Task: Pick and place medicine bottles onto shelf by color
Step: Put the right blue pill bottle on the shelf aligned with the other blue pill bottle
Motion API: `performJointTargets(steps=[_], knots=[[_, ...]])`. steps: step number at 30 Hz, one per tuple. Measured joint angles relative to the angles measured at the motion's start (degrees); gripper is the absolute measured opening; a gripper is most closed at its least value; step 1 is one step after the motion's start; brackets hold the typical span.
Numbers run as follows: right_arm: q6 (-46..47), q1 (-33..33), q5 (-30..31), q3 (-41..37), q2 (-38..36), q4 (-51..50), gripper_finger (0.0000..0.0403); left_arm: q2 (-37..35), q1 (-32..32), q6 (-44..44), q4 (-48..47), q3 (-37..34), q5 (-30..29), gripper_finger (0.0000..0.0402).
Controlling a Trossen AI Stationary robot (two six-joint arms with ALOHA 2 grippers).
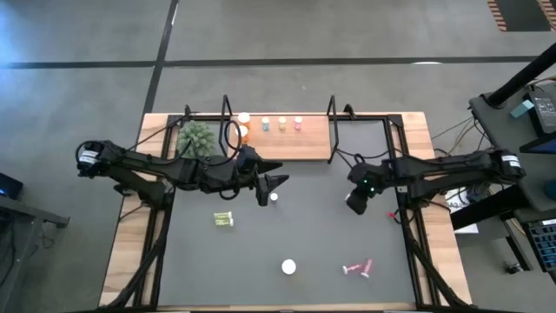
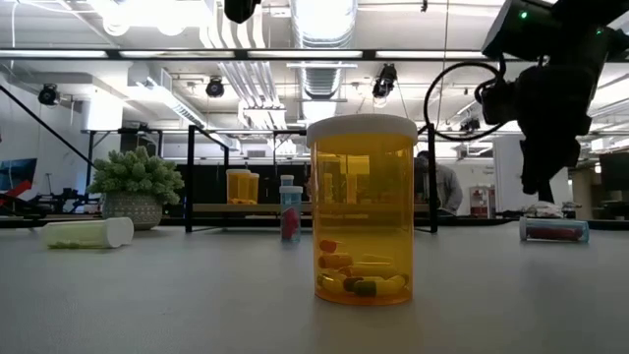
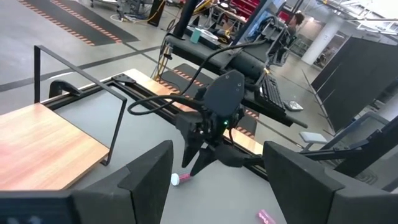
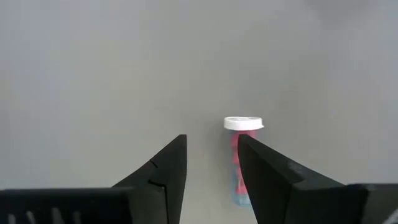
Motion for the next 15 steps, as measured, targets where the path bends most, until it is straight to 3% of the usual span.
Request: performJointTargets(steps=[6,15], knots=[[1.05,0.00,-1.48,0.00,0.65,-0.18,0.0150,0.02,0.00,-0.02,-0.04,0.00,-0.02,0.0234],[2.79,0.00,0.56,0.00,7.42,-3.30,0.0191,0.04,0.00,-0.04,-0.13,0.00,-0.02,0.0234]])
